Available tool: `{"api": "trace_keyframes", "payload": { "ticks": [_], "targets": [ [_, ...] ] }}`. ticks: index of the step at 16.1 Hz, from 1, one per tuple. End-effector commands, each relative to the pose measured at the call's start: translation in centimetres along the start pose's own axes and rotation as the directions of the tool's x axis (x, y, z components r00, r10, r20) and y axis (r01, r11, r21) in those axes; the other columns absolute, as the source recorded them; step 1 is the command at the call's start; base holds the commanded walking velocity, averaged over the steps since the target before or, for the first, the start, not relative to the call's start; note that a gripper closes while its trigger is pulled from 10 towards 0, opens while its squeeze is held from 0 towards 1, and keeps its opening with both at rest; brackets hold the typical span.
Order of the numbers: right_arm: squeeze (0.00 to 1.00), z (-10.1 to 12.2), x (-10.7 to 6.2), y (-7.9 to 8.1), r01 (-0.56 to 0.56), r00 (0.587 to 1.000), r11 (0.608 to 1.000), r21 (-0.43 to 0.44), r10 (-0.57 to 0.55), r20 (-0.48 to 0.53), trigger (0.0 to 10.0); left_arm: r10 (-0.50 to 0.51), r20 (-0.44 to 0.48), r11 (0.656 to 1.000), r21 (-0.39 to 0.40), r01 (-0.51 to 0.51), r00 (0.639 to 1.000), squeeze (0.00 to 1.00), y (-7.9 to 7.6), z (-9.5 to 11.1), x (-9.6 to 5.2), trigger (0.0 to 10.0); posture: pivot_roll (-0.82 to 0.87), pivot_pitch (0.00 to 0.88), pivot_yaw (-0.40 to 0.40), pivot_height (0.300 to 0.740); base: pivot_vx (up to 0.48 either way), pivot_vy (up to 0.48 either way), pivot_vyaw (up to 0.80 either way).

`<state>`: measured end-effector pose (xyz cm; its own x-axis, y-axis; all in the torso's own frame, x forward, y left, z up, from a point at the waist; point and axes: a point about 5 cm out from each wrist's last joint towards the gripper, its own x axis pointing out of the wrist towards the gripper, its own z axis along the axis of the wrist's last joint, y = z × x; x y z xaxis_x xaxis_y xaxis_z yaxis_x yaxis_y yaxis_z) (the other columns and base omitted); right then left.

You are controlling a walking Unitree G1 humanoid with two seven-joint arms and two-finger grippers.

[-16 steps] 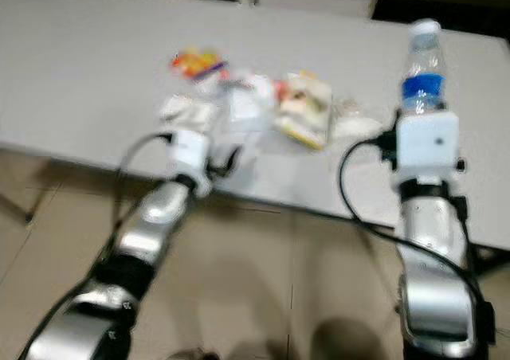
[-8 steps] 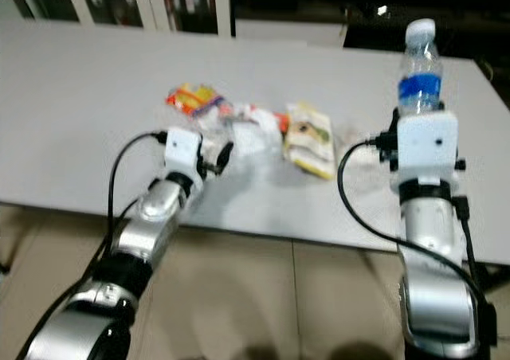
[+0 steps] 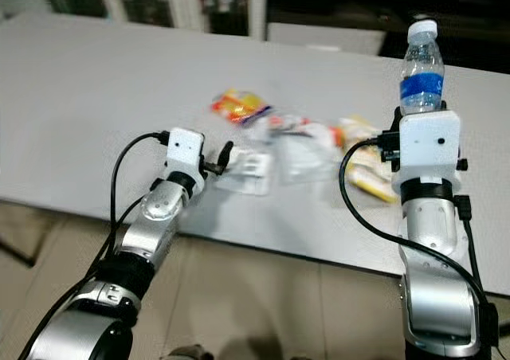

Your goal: Picking trash to rubbish bin

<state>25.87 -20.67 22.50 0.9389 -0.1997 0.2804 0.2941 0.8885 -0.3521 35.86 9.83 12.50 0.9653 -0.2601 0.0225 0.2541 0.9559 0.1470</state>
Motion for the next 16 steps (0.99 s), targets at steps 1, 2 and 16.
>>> {"api": "trace_keyframes", "payload": {
  "ticks": [1, 2, 16],
  "targets": [
    [0.00, -0.2, -0.2, -0.4, 0.011, 1.000, 1.000, -0.001, -0.011, -0.017, 10.0, -0.024, -0.017, 1.000, 0.001, 0.024, 1.000, 0.00, -1.0, -0.2, 0.1, 10.0, 0.07, 0.098, -0.015, 0.740, 0.000, 0.000, 0.00],
    [0.00, -0.8, -0.6, -0.2, 0.001, 0.999, 1.000, 0.013, -0.001, -0.053, 10.0, -0.020, -0.030, 1.000, 0.008, 0.021, 0.999, 0.00, -1.0, -0.4, 0.1, 10.0, 0.07, 0.098, -0.015, 0.740, 0.000, 0.000, 0.00],
    [0.00, -0.8, -1.0, -1.7, 0.057, 0.995, 0.998, 0.008, -0.057, -0.077, 10.0, -0.045, -0.122, 0.999, -0.012, 0.043, 0.992, 0.00, -2.2, -1.2, 0.9, 10.0, 0.02, 0.089, 0.004, 0.740, 0.000, 0.000, 0.00]
  ]
}}
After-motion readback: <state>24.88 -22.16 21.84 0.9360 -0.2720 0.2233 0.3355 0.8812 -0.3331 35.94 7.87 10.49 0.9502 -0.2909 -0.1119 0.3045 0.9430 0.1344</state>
